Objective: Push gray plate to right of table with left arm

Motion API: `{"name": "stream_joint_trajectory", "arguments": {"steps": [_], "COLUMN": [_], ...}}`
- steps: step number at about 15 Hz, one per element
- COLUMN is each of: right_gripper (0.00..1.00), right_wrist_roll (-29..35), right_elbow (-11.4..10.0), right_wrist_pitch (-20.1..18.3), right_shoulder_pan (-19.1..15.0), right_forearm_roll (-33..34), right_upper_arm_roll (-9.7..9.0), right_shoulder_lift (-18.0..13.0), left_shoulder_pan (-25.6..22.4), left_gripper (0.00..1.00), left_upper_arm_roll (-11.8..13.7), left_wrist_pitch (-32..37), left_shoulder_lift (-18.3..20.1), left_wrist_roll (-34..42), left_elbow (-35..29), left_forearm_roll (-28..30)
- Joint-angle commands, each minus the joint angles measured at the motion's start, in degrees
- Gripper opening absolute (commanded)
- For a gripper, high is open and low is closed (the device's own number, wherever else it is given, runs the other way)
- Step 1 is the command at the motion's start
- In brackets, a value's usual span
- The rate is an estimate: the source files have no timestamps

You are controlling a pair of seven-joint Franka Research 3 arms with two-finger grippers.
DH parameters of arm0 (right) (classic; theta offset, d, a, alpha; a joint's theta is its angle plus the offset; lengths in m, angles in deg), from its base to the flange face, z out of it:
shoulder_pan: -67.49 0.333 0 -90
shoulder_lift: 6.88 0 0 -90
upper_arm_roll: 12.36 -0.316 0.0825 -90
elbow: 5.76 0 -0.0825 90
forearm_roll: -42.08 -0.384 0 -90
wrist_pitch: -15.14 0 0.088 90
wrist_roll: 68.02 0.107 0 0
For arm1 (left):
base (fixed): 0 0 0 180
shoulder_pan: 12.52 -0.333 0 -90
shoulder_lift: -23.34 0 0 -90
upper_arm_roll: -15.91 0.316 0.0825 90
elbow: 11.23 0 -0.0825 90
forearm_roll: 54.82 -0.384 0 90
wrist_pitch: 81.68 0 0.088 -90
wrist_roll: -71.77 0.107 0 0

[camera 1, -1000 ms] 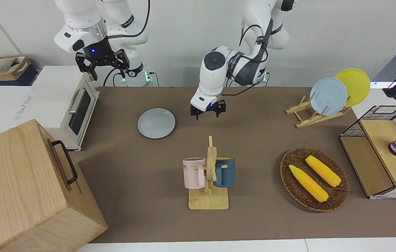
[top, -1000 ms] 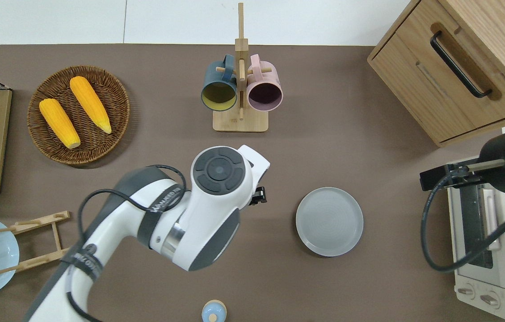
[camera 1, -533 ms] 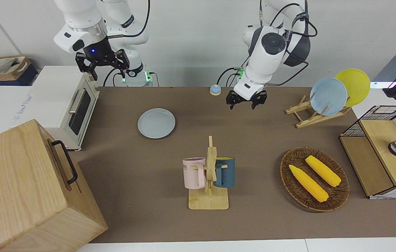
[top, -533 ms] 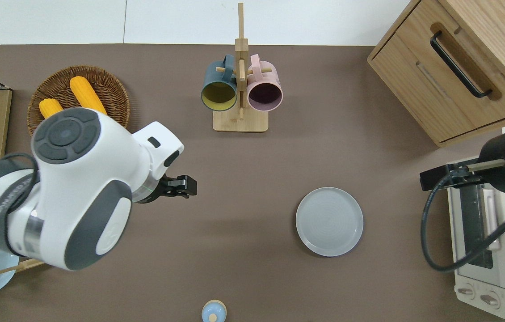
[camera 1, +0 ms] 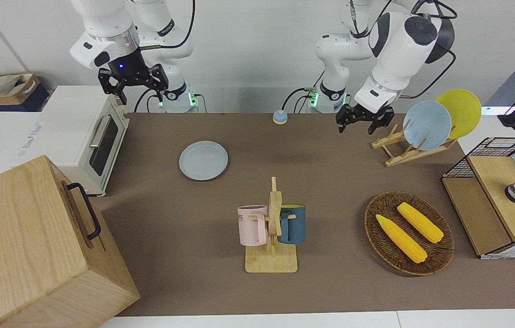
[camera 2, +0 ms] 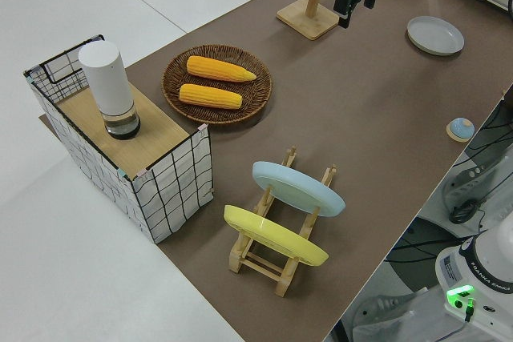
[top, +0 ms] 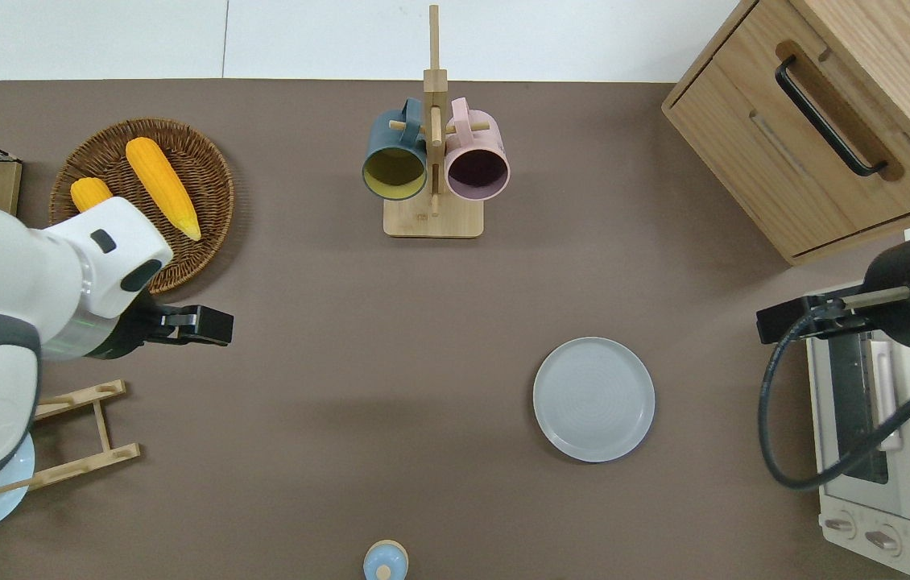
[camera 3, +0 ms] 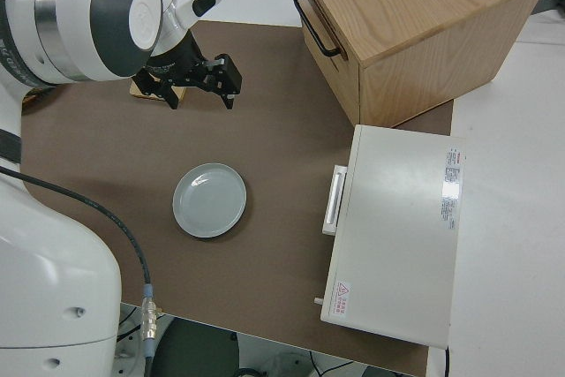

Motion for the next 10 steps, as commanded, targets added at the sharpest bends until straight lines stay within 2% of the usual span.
{"name": "stream_joint_trajectory", "arguments": {"steps": [1,4,10], "right_gripper": [0.983,0.983,0.983], "right_wrist_roll": [-0.15,-0.15,-0.14], "right_elbow": [-0.03,-0.03,0.05], "right_wrist_pitch": [-0.69,-0.69,-0.69], "right_shoulder_pan": [-0.62,-0.62,-0.62], "right_forearm_roll": [-0.55,-0.46,-0.46], "right_upper_arm_roll": [-0.23,-0.32,-0.32], "right_shoulder_lift": [-0.43,-0.43,-0.43], "left_shoulder_pan": [-0.51,-0.33,-0.51], "left_gripper": [0.99,0.99,0.99], "left_upper_arm_roll": [1.93,2.11,2.37], "left_wrist_pitch": [6.02,7.27,7.36], "left_shoulder_lift": [0.04,-0.23,-0.23], "left_wrist_roll": [1.75,3.66,6.14], "left_elbow": [6.15,7.66,7.92], "left_forearm_roll": [-0.05,-4.79,-4.63]}}
